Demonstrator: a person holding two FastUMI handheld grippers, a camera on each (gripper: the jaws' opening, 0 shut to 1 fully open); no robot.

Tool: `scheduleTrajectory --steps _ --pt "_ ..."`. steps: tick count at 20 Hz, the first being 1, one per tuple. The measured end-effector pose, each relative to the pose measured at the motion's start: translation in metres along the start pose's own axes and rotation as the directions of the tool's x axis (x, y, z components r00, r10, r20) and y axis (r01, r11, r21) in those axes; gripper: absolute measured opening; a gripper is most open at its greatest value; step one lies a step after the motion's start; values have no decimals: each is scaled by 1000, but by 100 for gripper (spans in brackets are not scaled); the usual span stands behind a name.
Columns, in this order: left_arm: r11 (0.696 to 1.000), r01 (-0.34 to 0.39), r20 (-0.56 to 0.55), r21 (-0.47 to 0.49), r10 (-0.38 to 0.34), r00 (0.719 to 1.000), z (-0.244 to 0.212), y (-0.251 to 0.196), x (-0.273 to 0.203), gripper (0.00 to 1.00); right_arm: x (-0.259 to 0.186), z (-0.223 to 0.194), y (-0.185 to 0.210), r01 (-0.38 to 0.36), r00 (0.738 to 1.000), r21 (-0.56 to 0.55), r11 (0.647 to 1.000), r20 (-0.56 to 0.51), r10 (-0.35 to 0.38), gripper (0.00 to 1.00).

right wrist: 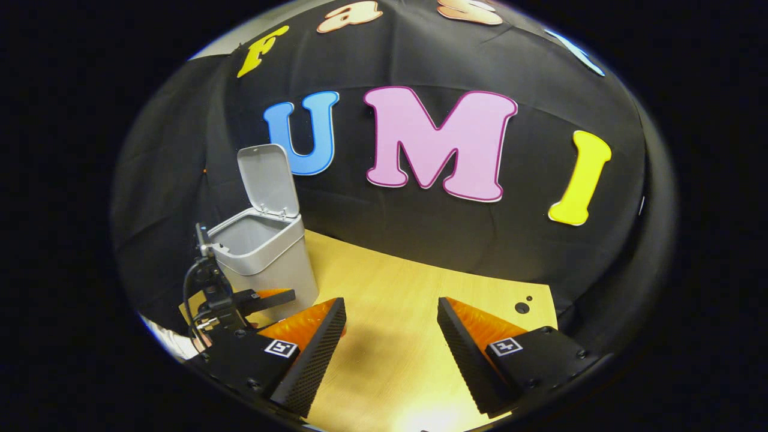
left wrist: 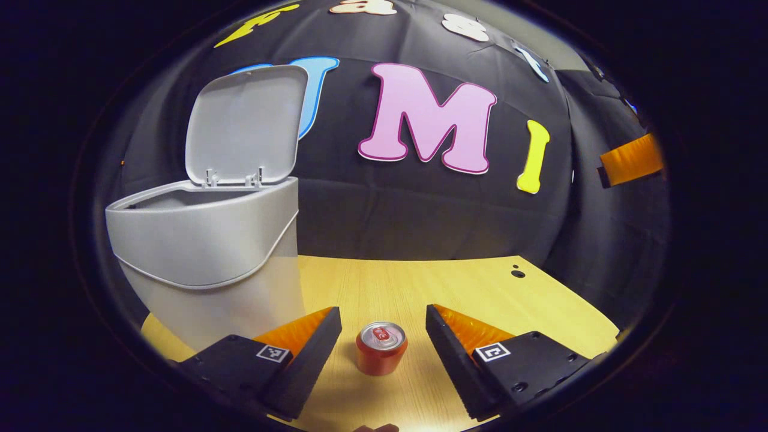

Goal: Press the lid of the desktop garbage bin to open it, pick up the crumpled paper on the desktop and throw it into the bin, then pick up the pop can on the desktop and drop it into the bin, and finally close the garbage bin lid.

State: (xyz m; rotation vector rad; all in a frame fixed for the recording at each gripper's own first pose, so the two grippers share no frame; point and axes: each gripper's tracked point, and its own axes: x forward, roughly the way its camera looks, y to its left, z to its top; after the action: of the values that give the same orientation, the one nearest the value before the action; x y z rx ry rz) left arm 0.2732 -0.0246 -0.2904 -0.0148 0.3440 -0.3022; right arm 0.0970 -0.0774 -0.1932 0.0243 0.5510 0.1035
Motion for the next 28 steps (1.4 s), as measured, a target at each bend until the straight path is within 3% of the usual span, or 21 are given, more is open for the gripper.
scheduleTrajectory --steps 10,16,19,24,28 --pt "999 -2 -122 33 6 992 -55 -5 48 96 8 -23 -5 10 999 6 1000 -47 -10 99" --pt "1000 3 -271 18 2 963 -103 -4 48 95 0 -37 -18 31 997 27 999 -69 -29 99" --pt "999 46 -236 3 -44 971 -85 -16 42 87 -4 -42 -26 45 997 43 998 -69 -42 99" --pt "992 113 -158 55 -103 982 -30 -45 16 86 -7 -39 -30 50 998 72 996 -49 -47 99" --pt "989 144 -28 44 -142 989 43 -62 -16 86 -15 -27 -24 29 1000 68 997 5 -29 99"
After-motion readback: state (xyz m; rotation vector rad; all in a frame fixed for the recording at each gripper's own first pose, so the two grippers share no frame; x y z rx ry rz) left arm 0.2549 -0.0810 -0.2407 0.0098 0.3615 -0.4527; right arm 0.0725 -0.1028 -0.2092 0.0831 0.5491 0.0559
